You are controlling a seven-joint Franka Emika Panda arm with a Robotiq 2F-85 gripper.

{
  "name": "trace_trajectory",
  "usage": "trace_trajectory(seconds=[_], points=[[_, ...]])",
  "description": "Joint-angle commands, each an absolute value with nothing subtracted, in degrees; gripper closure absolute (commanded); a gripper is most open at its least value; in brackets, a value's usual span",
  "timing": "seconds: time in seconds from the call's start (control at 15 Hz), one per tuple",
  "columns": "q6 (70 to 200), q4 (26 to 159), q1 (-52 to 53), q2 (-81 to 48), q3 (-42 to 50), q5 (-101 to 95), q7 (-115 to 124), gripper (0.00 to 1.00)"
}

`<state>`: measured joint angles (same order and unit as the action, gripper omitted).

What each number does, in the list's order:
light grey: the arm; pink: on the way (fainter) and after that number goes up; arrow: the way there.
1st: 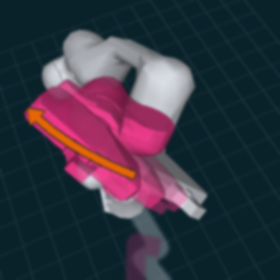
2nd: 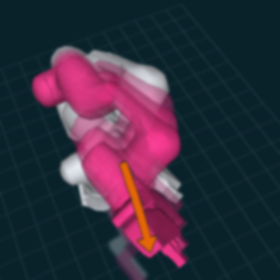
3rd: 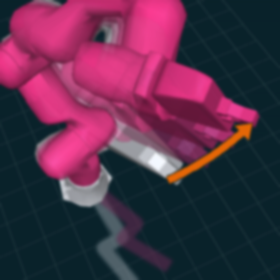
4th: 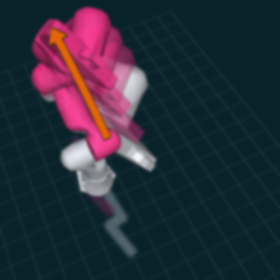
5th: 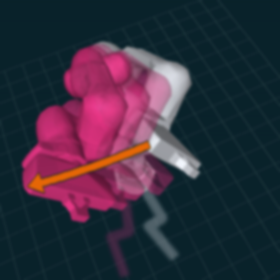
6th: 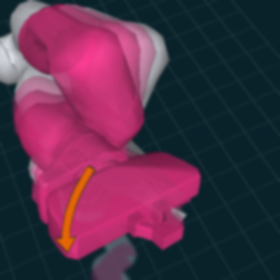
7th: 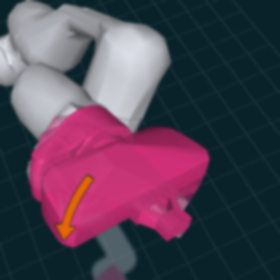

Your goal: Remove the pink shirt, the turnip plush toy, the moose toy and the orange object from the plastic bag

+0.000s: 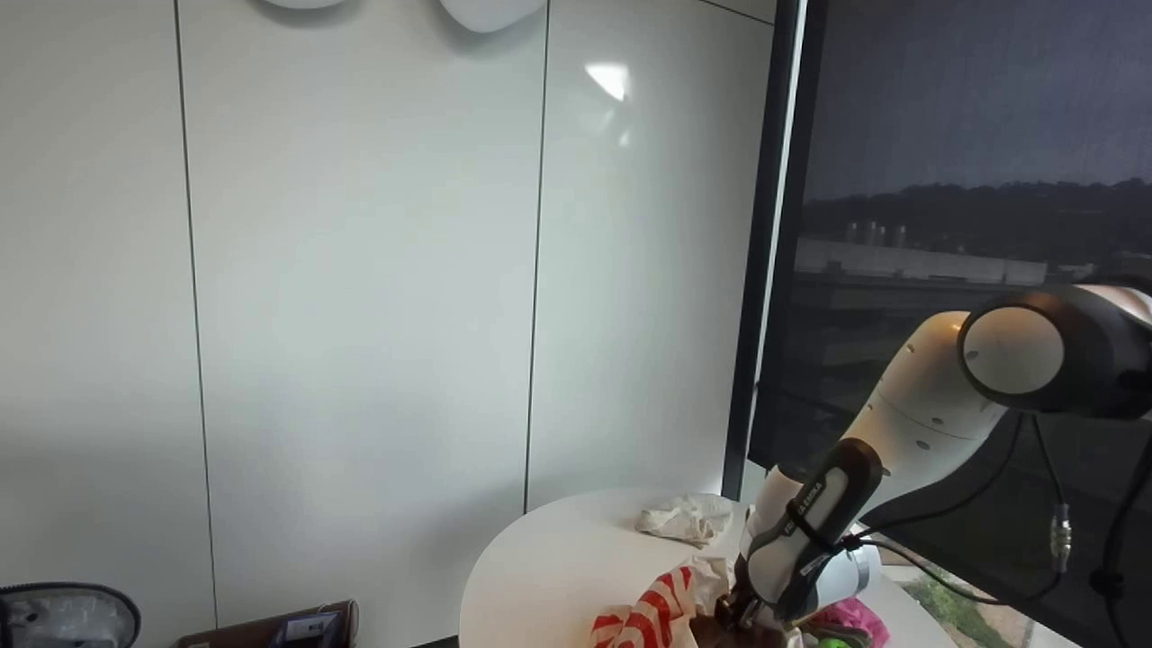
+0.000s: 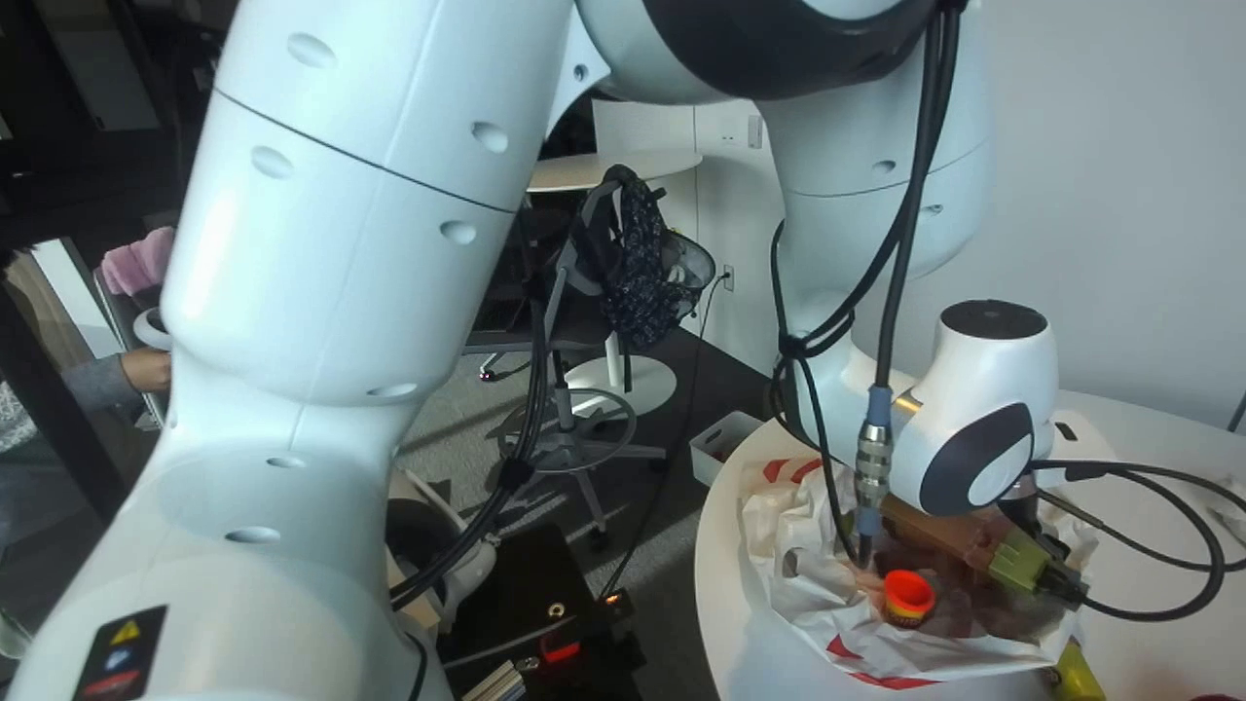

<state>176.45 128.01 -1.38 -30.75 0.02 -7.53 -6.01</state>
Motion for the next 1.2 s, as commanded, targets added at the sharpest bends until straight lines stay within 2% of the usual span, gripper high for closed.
trace_trajectory(seconds=[0.0,0.27,0.47,0.8,1.13], points=[[174.43,133.51,-0.45,-19.87,2.96,-8.20,-6.15,0.93],[164.49,136.87,-1.71,-9.36,4.13,-8.73,-7.25,0.95],[147.92,137.93,-4.47,-3.99,1.46,-3.43,-14.37,0.95],[122.39,133.01,-4.75,-1.76,3.40,0.27,-20.32,0.95],[125.17,131.62,-5.93,1.50,6.16,-22.28,-8.23,0.95]])
